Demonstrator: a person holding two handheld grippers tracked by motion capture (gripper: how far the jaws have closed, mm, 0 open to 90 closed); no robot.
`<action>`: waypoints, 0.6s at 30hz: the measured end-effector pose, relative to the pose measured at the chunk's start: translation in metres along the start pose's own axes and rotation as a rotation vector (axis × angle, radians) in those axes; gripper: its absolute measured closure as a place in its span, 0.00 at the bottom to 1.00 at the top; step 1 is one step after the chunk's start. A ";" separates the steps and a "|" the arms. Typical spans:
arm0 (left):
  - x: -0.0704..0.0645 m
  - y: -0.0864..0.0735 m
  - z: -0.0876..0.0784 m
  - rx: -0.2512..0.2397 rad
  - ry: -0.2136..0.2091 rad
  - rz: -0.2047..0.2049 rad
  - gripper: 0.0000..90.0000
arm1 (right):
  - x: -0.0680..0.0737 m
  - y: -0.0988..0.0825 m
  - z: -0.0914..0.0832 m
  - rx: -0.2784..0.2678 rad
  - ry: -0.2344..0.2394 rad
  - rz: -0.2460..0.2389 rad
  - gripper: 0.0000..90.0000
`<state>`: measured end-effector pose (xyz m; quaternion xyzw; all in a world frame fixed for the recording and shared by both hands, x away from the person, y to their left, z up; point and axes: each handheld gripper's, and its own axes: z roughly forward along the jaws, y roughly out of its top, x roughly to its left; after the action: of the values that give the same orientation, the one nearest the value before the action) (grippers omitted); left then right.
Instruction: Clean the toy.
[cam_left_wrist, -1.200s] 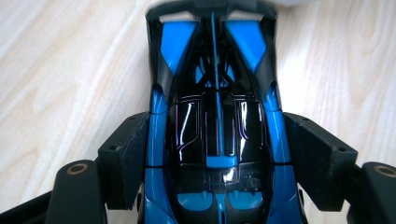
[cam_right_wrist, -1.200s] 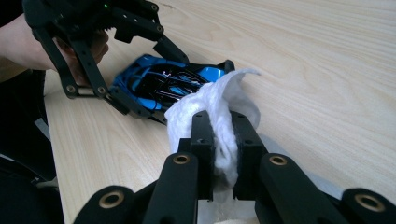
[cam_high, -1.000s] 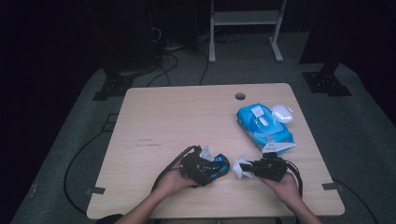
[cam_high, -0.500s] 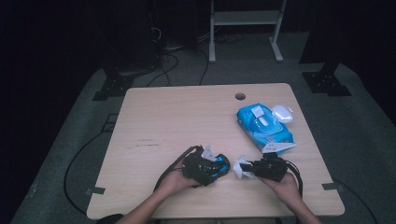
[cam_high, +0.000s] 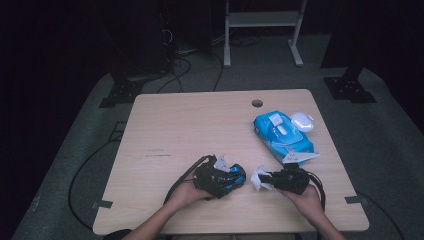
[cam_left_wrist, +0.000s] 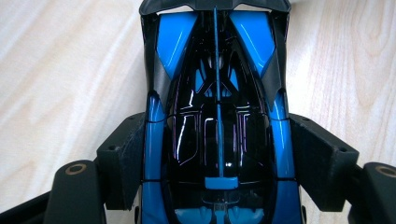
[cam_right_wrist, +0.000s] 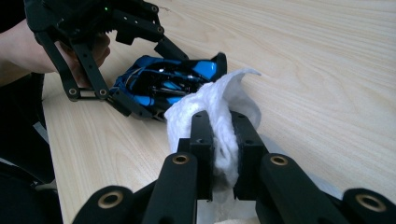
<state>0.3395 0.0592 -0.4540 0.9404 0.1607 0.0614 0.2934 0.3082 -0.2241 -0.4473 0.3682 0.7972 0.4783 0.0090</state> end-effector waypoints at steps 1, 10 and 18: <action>0.001 0.000 -0.001 -0.008 0.004 -0.005 0.29 | 0.000 0.000 0.000 0.001 0.000 0.000 0.89; 0.024 0.013 -0.001 -0.038 0.051 -0.030 0.31 | -0.006 0.000 -0.021 -0.020 -0.034 0.002 0.89; 0.039 0.018 0.010 -0.029 0.043 -0.050 0.31 | -0.018 -0.013 -0.043 -0.030 -0.076 0.029 0.89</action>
<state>0.3827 0.0528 -0.4505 0.9302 0.1896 0.0764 0.3050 0.2982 -0.2712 -0.4403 0.3973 0.7836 0.4761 0.0381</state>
